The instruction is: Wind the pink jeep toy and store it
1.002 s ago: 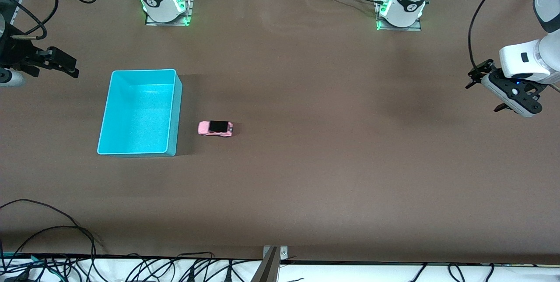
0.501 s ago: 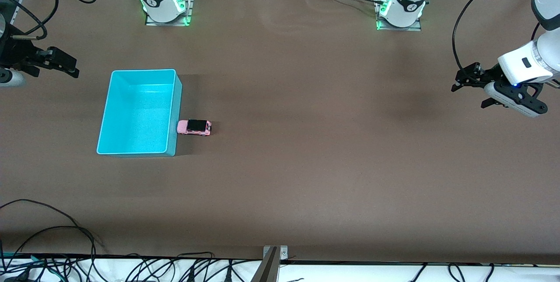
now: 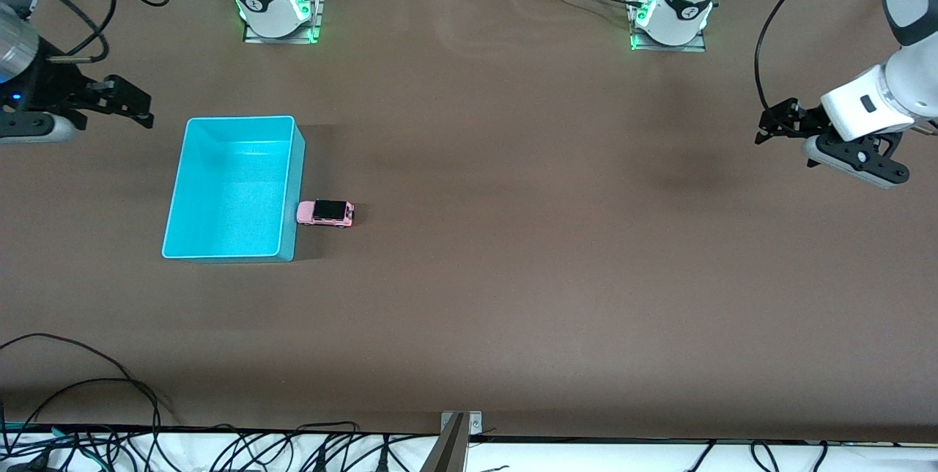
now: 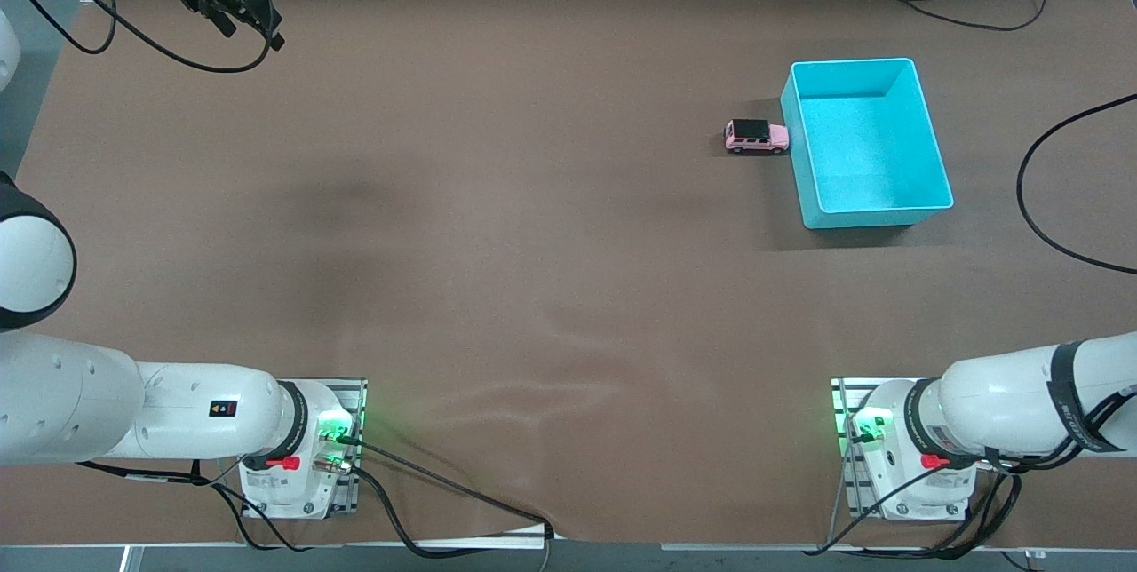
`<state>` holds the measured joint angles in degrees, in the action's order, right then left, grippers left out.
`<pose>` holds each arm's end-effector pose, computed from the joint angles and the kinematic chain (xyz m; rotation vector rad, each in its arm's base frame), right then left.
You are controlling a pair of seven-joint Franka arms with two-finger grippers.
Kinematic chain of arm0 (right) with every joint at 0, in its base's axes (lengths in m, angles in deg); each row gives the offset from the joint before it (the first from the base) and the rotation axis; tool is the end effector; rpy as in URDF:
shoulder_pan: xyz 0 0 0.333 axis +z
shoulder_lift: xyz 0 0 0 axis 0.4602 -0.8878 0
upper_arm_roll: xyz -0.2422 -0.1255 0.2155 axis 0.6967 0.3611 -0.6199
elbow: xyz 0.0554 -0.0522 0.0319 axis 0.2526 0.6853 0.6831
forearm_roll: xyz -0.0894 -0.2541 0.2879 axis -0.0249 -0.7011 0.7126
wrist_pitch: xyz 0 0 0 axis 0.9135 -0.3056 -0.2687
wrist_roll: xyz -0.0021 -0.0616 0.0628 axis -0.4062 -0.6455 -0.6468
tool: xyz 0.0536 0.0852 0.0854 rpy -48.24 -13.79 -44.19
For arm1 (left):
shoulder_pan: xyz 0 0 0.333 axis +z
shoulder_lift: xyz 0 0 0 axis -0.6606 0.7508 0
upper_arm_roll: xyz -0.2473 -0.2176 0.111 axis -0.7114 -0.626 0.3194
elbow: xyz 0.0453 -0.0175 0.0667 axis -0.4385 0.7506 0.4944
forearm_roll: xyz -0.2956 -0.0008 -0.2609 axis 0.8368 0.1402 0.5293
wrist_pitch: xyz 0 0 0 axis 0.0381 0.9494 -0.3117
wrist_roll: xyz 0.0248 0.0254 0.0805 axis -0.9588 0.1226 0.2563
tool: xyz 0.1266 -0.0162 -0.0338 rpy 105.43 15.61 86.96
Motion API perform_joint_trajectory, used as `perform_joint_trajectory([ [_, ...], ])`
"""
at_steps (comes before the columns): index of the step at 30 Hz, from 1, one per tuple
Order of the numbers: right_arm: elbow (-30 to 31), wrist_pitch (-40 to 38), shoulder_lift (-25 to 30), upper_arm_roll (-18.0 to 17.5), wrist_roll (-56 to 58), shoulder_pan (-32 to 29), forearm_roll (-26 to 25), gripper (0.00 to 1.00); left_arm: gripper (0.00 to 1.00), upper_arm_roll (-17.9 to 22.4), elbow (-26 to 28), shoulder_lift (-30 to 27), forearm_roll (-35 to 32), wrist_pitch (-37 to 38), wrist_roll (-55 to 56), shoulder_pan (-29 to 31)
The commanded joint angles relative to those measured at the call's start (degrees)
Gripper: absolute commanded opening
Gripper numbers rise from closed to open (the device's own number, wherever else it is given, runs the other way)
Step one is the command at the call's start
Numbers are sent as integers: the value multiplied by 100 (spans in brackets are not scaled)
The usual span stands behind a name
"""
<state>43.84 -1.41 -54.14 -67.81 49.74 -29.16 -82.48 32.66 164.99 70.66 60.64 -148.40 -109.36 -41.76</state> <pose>0.5643 0.0488 0.6181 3.1103 0.1114 -0.0616 0.5448 0.0006 0.5193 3.0096 -0.5440 -0.1474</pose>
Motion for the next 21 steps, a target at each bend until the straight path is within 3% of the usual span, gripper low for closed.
perform_joint_trajectory([
  [1,-62,-16,-27,-35,36,298,15,100,100,-200,-327,-52,-388,591,751,-38],
  [5,-62,37,-150,-36,351,545,32,100,100,-200,-423,-8,-388,644,760,-20],
  [6,-62,106,-298,-36,988,754,41,100,100,-200,-502,62,-388,644,726,-20],
  [13,-62,177,-510,-88,1723,791,76,100,100,-174,-511,107,-336,644,681,24],
  [21,-62,441,-1081,-123,4015,774,401,100,100,-148,-1012,414,-423,653,664,103],
])
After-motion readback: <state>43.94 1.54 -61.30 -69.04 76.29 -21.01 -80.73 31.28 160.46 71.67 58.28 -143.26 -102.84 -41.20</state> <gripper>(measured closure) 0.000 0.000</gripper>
